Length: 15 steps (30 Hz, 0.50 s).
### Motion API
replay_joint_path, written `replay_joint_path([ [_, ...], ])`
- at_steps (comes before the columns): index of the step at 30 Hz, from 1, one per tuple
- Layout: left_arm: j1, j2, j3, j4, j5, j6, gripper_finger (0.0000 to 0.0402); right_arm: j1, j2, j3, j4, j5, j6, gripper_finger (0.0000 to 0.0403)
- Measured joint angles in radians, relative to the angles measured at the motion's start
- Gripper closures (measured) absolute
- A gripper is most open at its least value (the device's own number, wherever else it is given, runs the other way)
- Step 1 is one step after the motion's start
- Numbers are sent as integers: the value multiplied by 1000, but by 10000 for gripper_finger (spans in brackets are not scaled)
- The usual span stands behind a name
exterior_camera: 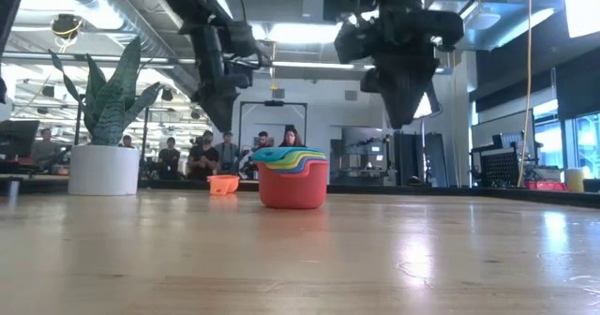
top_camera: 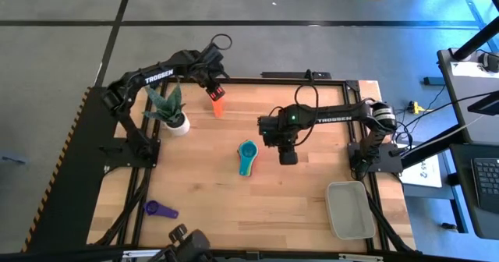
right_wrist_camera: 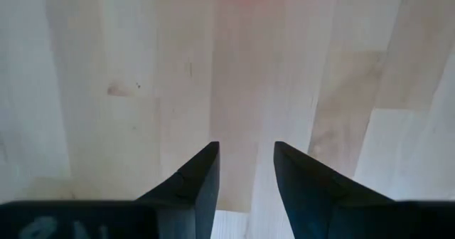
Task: Nest measuring cups in basket
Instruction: Stack the orange measuring cup on top of the light blue measuring cup
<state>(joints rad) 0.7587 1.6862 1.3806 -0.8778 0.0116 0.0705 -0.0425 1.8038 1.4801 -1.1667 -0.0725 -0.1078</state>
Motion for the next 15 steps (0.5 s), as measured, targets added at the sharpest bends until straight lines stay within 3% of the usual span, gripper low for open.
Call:
replay_joint_path([
  [5,25,43,1,6,-42,18,283,-7,0,-24,7,0,0,266],
  [15,20,190,0,28,-29,13,283,-7,0,-68,36,0,-8,266],
])
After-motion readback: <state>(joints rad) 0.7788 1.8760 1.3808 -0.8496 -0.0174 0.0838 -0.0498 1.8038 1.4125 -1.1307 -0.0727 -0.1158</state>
